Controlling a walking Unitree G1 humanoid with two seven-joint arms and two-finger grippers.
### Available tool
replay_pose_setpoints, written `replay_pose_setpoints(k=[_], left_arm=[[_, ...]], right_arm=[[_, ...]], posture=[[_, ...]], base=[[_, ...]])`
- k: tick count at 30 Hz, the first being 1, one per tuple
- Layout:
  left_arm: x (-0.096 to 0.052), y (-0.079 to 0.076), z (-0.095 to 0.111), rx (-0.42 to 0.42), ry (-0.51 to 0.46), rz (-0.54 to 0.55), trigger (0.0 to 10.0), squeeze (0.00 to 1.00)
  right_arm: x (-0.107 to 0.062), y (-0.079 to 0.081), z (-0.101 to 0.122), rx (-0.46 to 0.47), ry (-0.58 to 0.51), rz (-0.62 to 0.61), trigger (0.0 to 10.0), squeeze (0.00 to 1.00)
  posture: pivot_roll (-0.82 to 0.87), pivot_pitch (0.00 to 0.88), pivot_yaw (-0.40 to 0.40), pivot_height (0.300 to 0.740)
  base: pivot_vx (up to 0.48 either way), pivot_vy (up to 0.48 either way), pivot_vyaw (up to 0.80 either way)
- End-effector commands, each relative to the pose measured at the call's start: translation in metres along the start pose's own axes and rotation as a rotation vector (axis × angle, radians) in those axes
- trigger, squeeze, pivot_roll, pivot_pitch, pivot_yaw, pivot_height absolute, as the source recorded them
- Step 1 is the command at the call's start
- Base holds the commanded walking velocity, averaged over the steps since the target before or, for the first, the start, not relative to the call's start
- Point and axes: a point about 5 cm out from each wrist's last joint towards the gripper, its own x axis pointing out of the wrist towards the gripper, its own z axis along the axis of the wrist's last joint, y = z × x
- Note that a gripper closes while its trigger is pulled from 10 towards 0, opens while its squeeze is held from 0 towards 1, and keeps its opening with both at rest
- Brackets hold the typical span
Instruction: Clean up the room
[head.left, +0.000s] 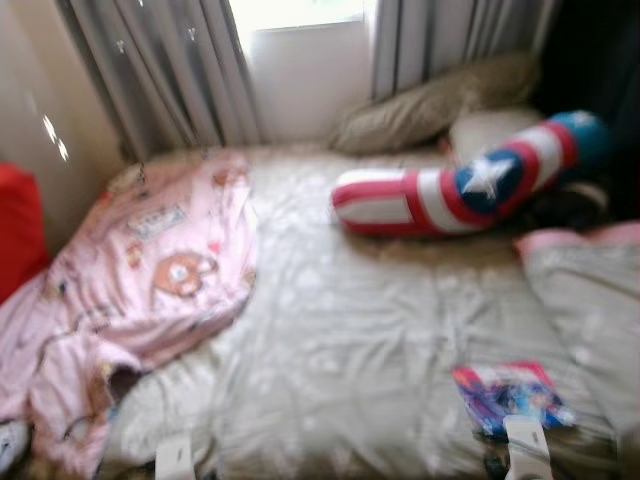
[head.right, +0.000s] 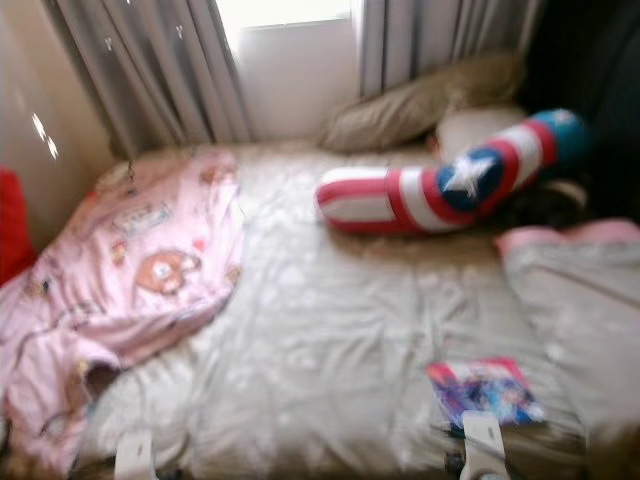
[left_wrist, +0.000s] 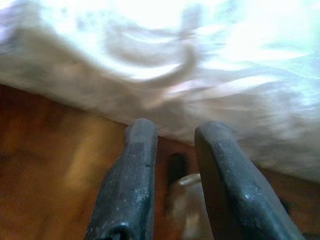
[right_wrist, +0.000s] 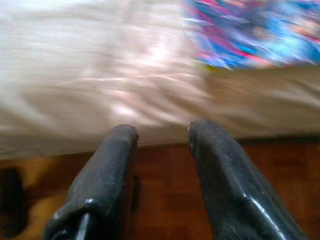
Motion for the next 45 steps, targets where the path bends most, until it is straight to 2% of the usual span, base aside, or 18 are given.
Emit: replay_pose_setpoints(k=[1,13,24,26,45], left_arm=[[-0.0004,-0.0015,-0.0034,-0.001,0.018,0.001,10.0,0.0],[-0.0002,-0.0004,-0.0027,-0.002,0.018,0.004,10.0,0.0],[-0.0002,0.0001,-0.0021,-0.003,0.015,0.004,10.0,0.0],[-0.0002,0.0003,-0.0019,-0.003,0.014,0.004,10.0,0.0],[-0.0002,-0.001,-0.0025,0.0,0.015,0.0,10.0,0.0]], right_arm=[[-0.0012,-0.0065,-0.0009,-0.004,0.001,-0.016,10.0,0.0],[-0.0012,-0.0052,-0.0012,-0.02,0.0,-0.01,10.0,0.0],[-0.0011,-0.0012,-0.0024,-0.017,-0.009,0.002,10.0,0.0],[-0.001,-0.0007,-0.0029,0.006,-0.01,-0.005,10.0,0.0],[-0.0012,0.0,-0.0042,0.014,-0.012,-0.006,10.0,0.0]], posture=[[0.04,0.0,0.065,0.74],[0.04,0.0,0.066,0.74],[0.05,0.0,0.067,0.74],[0.05,0.0,0.068,0.74],[0.05,0.0,0.07,0.74]], base=[[0.0,0.48,0.0],[0.0,0.48,0.0],[0.0,0.48,0.68],[0.0,0.48,0.0],[0.0,0.48,0.0]])
